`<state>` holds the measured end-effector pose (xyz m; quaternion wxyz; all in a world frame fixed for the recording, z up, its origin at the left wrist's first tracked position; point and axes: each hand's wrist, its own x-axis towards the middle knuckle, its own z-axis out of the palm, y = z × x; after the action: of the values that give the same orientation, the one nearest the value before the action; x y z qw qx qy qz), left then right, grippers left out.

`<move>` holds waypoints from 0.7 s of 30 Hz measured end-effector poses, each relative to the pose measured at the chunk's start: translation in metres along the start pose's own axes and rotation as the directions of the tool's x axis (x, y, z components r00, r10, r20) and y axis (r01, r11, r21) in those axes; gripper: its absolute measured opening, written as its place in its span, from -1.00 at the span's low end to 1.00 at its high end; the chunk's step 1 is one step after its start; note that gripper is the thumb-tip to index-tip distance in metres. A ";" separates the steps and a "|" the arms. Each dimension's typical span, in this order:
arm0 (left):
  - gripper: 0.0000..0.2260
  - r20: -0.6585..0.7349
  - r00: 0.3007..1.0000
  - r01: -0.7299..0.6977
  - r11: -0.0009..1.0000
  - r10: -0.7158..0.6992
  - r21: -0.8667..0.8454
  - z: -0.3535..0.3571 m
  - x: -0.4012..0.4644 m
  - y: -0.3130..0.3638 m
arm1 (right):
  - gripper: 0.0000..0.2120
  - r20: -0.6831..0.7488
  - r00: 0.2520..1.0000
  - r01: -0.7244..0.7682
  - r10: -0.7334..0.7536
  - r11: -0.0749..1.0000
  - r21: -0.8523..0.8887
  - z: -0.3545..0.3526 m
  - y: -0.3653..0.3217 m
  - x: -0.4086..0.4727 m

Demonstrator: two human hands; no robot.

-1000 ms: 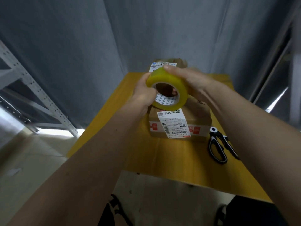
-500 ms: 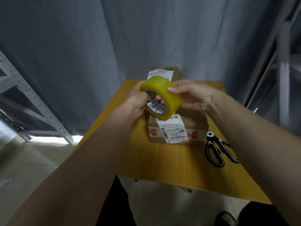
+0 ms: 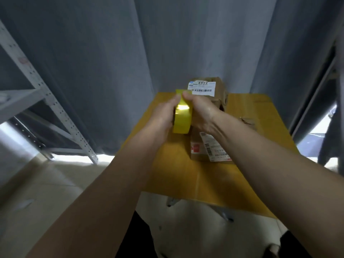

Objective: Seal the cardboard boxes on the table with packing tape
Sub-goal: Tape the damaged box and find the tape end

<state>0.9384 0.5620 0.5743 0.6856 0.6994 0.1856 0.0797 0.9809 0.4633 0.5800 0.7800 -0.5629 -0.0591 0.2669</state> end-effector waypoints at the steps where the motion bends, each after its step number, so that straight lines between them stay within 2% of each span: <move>1: -0.86 0.032 0.999 -0.022 0.999 0.020 0.036 -0.002 -0.001 -0.005 | -0.75 0.016 1.000 -0.008 0.008 1.000 0.015 0.004 0.004 0.000; 3: -0.81 0.008 0.999 -0.054 0.998 0.053 0.039 -0.010 -0.002 -0.013 | -0.79 0.048 0.999 -0.019 0.022 0.998 -0.053 0.007 0.010 0.002; 5: -0.70 -0.055 0.997 -0.059 0.996 0.062 0.060 -0.019 -0.001 -0.018 | -0.77 0.050 0.999 -0.009 0.022 0.970 -0.244 0.005 0.011 0.003; 9: -0.82 -0.099 0.992 -0.071 0.996 0.077 0.059 -0.029 0.005 -0.020 | -0.73 0.015 1.000 0.004 0.004 0.840 -0.543 0.005 0.002 0.011; 12: -0.76 -0.100 0.989 -0.091 0.987 0.105 0.131 -0.036 0.006 -0.016 | -0.41 0.021 0.990 0.112 -0.140 0.682 -0.723 0.002 -0.006 0.020; 13: -0.72 -0.087 0.989 -0.103 0.983 0.117 0.150 -0.038 0.006 -0.015 | -0.29 0.063 0.989 0.132 -0.130 0.632 -0.764 0.001 -0.009 0.021; 15: -0.70 -0.060 0.986 -0.141 0.975 0.154 0.171 -0.040 0.003 -0.014 | -0.26 0.179 0.984 0.160 -0.025 0.581 -0.798 -0.002 -0.014 0.022; 17: -0.72 -0.038 0.981 -0.177 0.960 0.189 0.216 -0.038 0.001 -0.013 | -0.25 0.228 0.971 0.145 0.078 0.565 -0.812 -0.003 -0.019 0.020; 19: -0.73 -0.017 0.974 -0.213 0.935 0.227 0.285 -0.036 0.002 -0.014 | -0.19 0.266 0.954 0.143 0.136 0.573 -0.807 -0.007 -0.021 0.020; 21: -0.67 -0.015 0.959 -0.255 0.887 0.282 0.385 -0.034 0.006 -0.015 | -0.28 0.315 0.937 0.157 0.151 0.624 -0.765 -0.013 -0.019 0.021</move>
<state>0.9294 0.5963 0.5605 0.5128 0.8343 0.1232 0.1610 1.0105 0.4579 0.5885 0.4350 -0.7880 -0.3072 0.3089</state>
